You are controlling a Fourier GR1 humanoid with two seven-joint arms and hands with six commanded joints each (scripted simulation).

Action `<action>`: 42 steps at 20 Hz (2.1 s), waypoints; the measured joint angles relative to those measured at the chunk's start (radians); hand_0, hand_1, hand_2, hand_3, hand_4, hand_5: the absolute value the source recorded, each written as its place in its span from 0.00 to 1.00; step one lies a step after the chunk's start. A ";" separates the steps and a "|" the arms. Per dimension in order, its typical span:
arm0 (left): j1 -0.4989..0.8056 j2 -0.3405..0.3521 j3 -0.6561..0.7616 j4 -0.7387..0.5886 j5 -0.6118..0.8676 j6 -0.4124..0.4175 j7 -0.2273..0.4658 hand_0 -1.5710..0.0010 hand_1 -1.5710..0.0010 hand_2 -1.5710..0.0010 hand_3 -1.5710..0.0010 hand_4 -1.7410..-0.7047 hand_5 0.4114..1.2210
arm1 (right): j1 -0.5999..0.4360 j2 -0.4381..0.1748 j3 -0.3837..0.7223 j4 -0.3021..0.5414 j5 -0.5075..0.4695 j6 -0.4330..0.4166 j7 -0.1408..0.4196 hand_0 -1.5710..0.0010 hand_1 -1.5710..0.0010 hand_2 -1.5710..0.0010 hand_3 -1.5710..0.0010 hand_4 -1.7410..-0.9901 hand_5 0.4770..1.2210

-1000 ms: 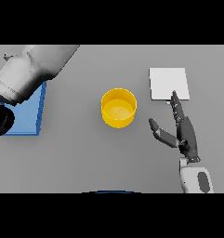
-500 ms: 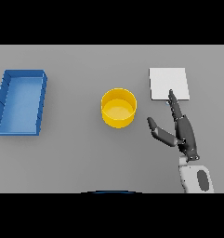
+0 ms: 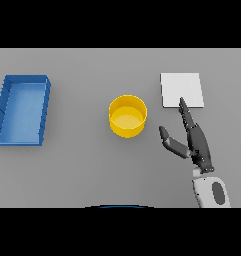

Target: Pick up the red beaker and tilt it to pour out 1 green nut into yellow bowl. Pick up the yellow bowl and place it on the metallic measuring scale.

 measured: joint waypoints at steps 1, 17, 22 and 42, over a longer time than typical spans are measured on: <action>0.058 -0.004 0.007 -0.046 0.022 0.010 0.002 0.00 0.00 0.00 0.00 0.00 1.00 | 0.005 -0.001 -0.003 -0.003 -0.009 0.004 -0.013 1.00 1.00 1.00 1.00 0.80 0.26; 0.623 -0.053 0.010 -0.800 0.306 -0.129 0.261 0.62 0.65 0.67 0.66 0.74 0.31 | 0.005 -0.008 -0.008 0.007 0.000 -0.004 -0.016 1.00 1.00 1.00 1.00 0.78 0.26; 0.624 -0.024 -0.061 -0.780 0.243 -0.194 0.305 0.87 0.89 0.89 0.89 0.90 0.27 | 0.017 -0.005 0.005 -0.007 0.022 -0.014 -0.021 1.00 1.00 1.00 1.00 0.78 0.25; 0.637 -0.067 -0.043 -0.833 0.268 -0.134 0.224 1.00 1.00 1.00 1.00 0.90 0.34 | -0.412 -0.330 0.311 0.149 0.509 0.233 0.004 1.00 1.00 1.00 1.00 0.76 0.22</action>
